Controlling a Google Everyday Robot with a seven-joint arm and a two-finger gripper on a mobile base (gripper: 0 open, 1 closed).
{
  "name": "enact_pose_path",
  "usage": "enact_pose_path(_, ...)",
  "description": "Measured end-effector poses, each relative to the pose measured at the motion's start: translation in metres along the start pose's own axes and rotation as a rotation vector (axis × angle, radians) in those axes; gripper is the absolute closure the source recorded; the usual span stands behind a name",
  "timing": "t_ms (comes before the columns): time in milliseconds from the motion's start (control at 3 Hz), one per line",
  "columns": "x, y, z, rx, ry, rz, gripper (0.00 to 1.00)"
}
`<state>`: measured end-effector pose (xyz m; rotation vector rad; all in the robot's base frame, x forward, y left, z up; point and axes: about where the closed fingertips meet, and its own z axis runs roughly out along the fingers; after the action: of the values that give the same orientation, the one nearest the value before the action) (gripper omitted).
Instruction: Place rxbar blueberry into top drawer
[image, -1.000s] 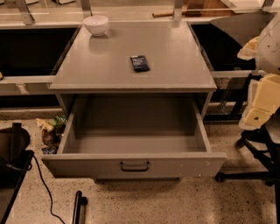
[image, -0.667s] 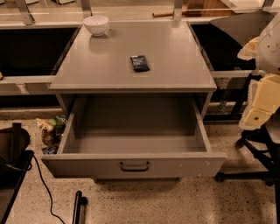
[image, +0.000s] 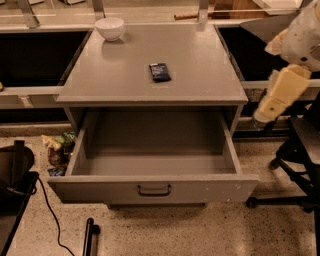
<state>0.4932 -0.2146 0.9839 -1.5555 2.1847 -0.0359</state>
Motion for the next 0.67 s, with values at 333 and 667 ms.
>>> enact_pose_path(333,-0.025,-0.045,0.031,-0.022,-0.126,0.032,0.00)
enact_pose_path(667,-0.058,-0.082,0.070,-0.047,-0.192,0.032,0.00)
